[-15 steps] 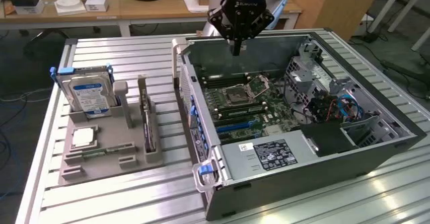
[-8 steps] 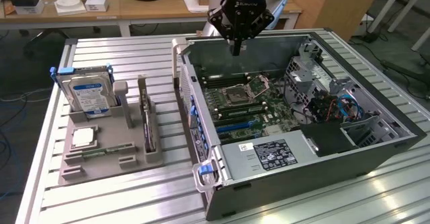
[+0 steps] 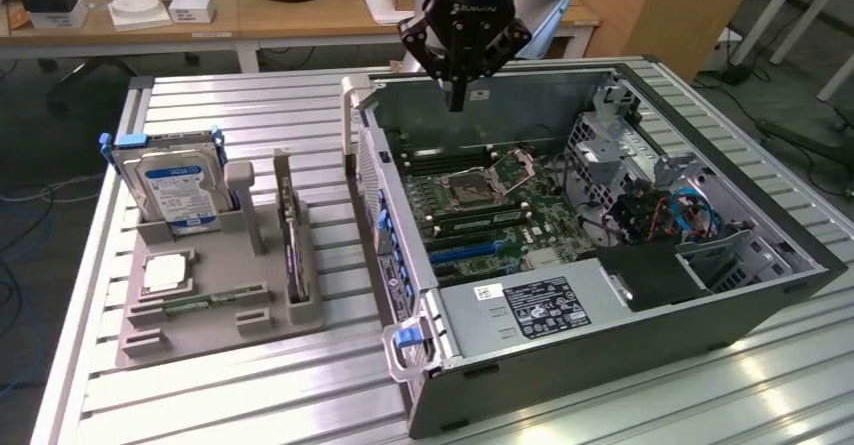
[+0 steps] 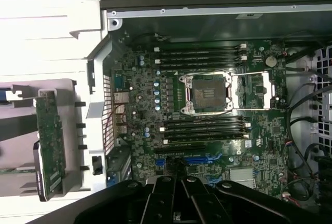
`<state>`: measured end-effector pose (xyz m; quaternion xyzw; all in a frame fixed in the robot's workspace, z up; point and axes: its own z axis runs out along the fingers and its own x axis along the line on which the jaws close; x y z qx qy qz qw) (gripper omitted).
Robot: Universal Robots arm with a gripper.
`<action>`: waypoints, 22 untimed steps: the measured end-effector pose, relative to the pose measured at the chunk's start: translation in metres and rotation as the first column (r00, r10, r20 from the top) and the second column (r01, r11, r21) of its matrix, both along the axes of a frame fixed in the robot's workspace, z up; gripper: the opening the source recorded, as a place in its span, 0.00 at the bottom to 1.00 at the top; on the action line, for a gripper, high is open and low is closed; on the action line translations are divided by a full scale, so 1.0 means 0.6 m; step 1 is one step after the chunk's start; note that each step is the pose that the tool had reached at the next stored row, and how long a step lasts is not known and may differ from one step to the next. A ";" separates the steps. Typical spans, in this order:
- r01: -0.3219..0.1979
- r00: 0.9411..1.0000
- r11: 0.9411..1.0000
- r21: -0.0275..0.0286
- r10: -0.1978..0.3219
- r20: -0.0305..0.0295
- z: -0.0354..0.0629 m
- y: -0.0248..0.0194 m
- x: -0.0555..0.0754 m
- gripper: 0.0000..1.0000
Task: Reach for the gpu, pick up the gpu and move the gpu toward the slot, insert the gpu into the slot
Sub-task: 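Reach for the gpu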
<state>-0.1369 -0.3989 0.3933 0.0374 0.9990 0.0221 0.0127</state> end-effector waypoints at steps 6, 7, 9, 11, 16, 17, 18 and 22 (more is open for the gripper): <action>0.000 1.000 1.000 0.000 0.000 0.000 0.000 0.0000 -0.018 0.10; 0.000 1.000 1.000 0.000 0.000 0.000 0.000 0.0000 -0.020 0.10; 0.000 1.000 1.000 0.000 0.000 0.000 0.000 0.0000 -0.025 0.10; 0.000 1.000 1.000 0.000 0.000 0.000 0.000 0.0000 -0.029 0.10; 0.000 1.000 1.000 0.000 0.000 0.000 0.000 -0.0003 -0.038 0.10; 0.000 1.000 1.000 0.000 0.000 0.000 0.000 -0.0004 -0.040 0.10; 0.000 1.000 1.000 0.000 0.000 0.000 0.000 -0.0005 -0.042 0.10; 0.000 1.000 1.000 0.000 0.000 -0.001 0.000 -0.0007 -0.048 0.10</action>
